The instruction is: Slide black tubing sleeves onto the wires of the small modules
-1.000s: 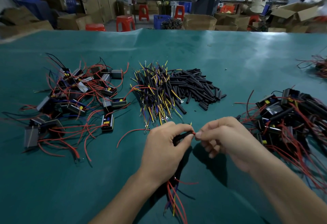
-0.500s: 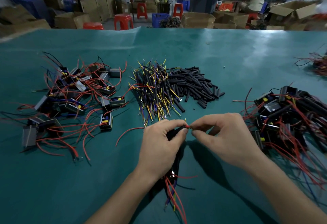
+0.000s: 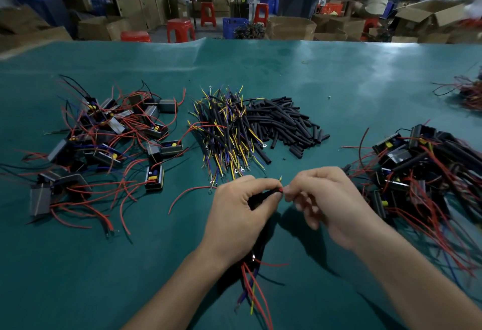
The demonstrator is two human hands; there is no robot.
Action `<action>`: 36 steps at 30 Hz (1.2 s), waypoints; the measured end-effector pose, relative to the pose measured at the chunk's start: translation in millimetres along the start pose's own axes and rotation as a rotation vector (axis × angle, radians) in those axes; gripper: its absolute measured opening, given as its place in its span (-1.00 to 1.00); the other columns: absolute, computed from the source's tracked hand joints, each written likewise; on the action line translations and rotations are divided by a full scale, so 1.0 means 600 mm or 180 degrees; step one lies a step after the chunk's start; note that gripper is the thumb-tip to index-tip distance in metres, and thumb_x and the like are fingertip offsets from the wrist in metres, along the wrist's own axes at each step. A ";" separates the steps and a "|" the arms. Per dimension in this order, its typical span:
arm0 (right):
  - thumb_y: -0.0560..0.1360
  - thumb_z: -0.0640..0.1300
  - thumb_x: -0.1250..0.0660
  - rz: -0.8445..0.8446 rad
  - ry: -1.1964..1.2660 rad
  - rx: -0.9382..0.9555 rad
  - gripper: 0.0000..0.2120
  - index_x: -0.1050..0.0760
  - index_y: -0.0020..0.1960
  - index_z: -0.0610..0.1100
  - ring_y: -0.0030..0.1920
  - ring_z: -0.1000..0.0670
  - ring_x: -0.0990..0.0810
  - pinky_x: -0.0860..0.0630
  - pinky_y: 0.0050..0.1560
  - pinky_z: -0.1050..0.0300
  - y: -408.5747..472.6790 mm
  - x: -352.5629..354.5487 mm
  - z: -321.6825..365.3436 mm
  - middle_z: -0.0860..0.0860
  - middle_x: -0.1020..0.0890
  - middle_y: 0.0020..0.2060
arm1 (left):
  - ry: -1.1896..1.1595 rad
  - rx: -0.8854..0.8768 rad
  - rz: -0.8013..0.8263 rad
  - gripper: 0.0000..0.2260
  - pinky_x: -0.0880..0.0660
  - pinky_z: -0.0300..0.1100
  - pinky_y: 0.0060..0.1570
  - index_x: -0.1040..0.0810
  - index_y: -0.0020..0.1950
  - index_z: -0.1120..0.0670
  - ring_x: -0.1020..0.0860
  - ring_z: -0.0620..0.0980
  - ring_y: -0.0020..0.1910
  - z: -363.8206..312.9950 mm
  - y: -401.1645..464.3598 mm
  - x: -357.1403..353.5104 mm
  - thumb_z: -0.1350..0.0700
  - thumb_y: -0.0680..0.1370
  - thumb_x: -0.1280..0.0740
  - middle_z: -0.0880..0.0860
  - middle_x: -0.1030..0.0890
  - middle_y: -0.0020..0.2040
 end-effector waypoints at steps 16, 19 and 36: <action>0.48 -0.23 -0.53 -0.0422 -0.1120 0.1912 -0.88 -0.68 -0.13 -0.03 -0.27 0.06 -0.67 -0.62 -0.15 0.07 -0.022 0.007 0.076 0.09 -0.71 -0.28 | -0.0495 0.0246 -0.0183 -0.85 -0.47 -0.37 -0.09 -0.70 0.01 0.02 -0.61 -0.24 -0.17 0.010 0.003 0.011 0.11 0.53 -0.34 -0.18 -0.69 -0.17; 0.48 -0.23 -0.53 -0.0345 -0.1357 0.1992 -0.89 -0.70 -0.12 -0.02 -0.27 0.11 -0.65 -0.54 -0.14 0.23 -0.022 0.007 0.079 0.16 -0.69 -0.29 | -0.0616 0.0354 -0.0080 -0.87 -0.43 -0.38 -0.13 -0.70 0.00 0.05 -0.56 -0.28 -0.23 0.016 0.004 0.007 0.20 0.57 -0.36 -0.23 -0.64 -0.25; 0.54 -0.17 -0.37 0.0647 0.1249 0.0184 -0.88 -0.55 -0.18 -0.08 -0.21 -0.08 -0.65 -0.65 -0.13 0.05 0.000 -0.042 0.001 -0.14 -0.62 -0.19 | -0.0922 0.0257 0.0033 -0.88 -0.38 -0.08 -0.33 -0.62 0.04 -0.03 -0.40 0.05 -0.38 0.014 0.005 0.000 0.11 0.53 -0.37 0.17 -0.44 -0.37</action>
Point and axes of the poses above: each hand's wrist, its own y-axis towards the middle knuckle, its own x-axis out of the back of the hand, z = x × y, the point moved 10 cm from there along y, towards the middle knuckle
